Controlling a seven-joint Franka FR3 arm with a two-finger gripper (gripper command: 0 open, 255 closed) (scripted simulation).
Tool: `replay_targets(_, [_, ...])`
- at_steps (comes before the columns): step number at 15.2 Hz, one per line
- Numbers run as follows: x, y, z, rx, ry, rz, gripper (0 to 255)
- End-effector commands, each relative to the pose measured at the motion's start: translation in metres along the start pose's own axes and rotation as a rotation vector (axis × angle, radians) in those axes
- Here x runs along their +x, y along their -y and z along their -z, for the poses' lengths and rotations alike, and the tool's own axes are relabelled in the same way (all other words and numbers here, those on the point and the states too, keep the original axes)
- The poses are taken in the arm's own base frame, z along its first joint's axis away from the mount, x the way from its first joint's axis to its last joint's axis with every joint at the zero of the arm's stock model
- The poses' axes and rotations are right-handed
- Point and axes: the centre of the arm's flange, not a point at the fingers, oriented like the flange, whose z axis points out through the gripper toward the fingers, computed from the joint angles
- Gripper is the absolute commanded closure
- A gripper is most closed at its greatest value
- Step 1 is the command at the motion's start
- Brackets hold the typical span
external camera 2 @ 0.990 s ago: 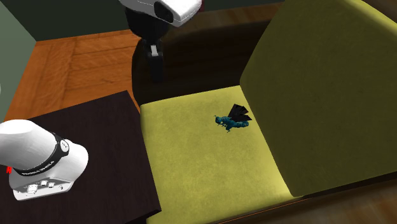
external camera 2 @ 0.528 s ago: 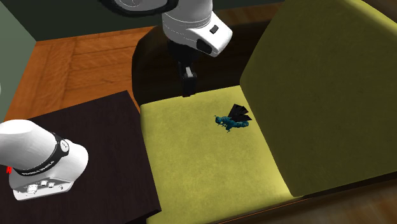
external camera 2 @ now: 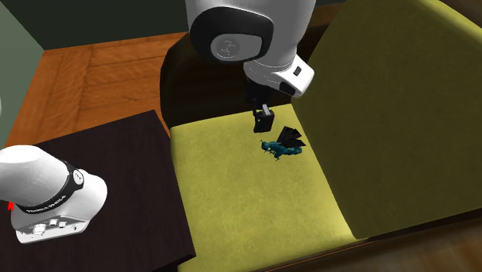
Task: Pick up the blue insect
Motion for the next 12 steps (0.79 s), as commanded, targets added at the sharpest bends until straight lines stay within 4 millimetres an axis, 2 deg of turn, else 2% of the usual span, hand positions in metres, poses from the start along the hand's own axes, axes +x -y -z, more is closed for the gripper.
replay_targets(1, [0.019, -0.005, -0.016, -0.001, -0.005, -0.001, 0])
replay_targets(9, [0.097, -0.02, -0.082, -0.006, -0.021, -0.009, 0])
replay_targets(12, [0.099, -0.022, -0.094, -0.006, -0.021, -0.009, 0])
